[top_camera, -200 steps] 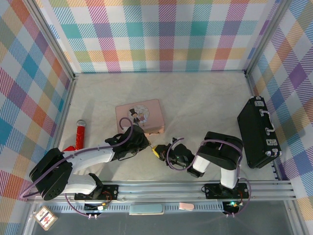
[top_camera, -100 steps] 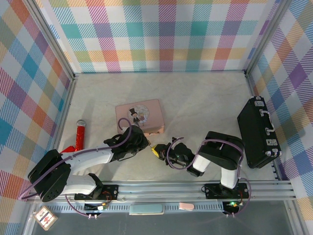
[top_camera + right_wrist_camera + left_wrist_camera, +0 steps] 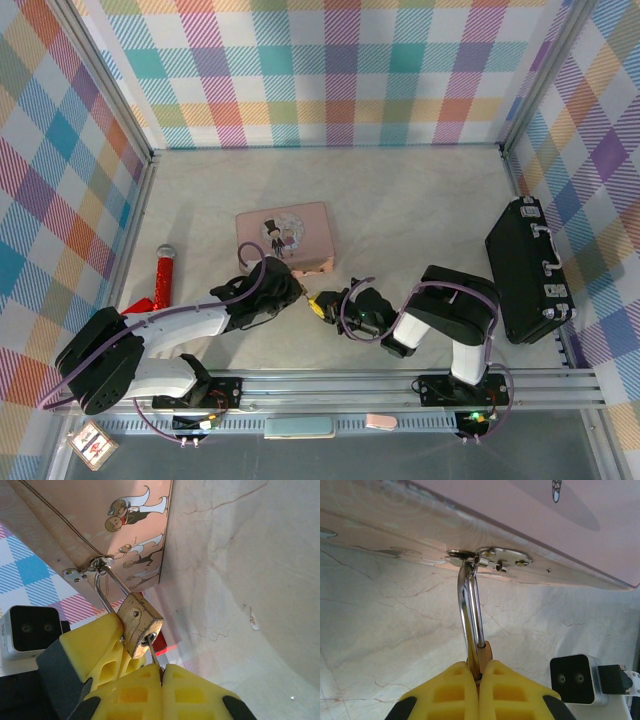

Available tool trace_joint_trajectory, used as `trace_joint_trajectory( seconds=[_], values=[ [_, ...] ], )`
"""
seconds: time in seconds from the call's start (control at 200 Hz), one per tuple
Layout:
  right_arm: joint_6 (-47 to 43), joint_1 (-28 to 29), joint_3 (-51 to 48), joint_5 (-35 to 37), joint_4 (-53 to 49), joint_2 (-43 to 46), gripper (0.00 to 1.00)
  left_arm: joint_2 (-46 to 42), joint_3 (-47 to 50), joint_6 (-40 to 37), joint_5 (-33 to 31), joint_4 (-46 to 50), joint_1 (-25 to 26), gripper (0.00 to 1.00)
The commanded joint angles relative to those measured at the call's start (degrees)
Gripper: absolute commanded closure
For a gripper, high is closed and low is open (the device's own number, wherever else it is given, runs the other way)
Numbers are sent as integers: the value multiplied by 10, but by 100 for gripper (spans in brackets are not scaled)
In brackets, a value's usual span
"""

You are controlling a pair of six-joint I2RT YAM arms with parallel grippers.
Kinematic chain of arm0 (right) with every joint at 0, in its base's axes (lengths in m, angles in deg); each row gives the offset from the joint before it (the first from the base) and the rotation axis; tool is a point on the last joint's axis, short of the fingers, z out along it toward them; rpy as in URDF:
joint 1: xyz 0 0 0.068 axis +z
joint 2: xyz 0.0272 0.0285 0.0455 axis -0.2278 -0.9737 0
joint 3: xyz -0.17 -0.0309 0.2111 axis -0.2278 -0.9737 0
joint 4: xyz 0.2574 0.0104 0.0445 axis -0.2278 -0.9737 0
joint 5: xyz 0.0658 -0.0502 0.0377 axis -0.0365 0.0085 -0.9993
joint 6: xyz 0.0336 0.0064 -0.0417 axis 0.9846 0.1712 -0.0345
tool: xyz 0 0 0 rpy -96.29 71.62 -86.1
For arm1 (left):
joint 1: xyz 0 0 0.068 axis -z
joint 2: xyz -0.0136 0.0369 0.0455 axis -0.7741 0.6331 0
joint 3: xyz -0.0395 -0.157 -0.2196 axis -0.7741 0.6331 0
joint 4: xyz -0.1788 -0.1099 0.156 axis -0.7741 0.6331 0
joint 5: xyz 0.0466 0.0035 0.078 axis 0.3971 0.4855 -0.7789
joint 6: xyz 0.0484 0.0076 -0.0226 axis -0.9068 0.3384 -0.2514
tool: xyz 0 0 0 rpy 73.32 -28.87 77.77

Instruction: Unlock the padlock with the key

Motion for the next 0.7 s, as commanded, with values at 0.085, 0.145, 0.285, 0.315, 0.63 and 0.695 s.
trace_joint_trajectory(
  seconds=[0.085, 0.145, 0.285, 0.315, 0.63, 0.695],
  values=[
    [17, -7, 23, 0, 46, -3, 100, -14, 7, 12, 15, -55, 5, 100],
    [23, -7, 29, -5, 46, -9, 100, -12, 8, 19, 19, -63, 7, 100],
    [24, -13, 33, -8, 46, -11, 100, -13, 8, 28, 24, -74, 11, 100],
    [24, -15, 32, -9, 46, -10, 100, -14, 10, 29, 23, -74, 12, 100],
    [31, -37, 45, -31, 46, -20, 100, -16, 28, 41, 22, -96, 13, 100],
    [34, -38, 52, -36, 46, -25, 100, -18, 31, 42, 21, -99, 13, 100]
  ],
)
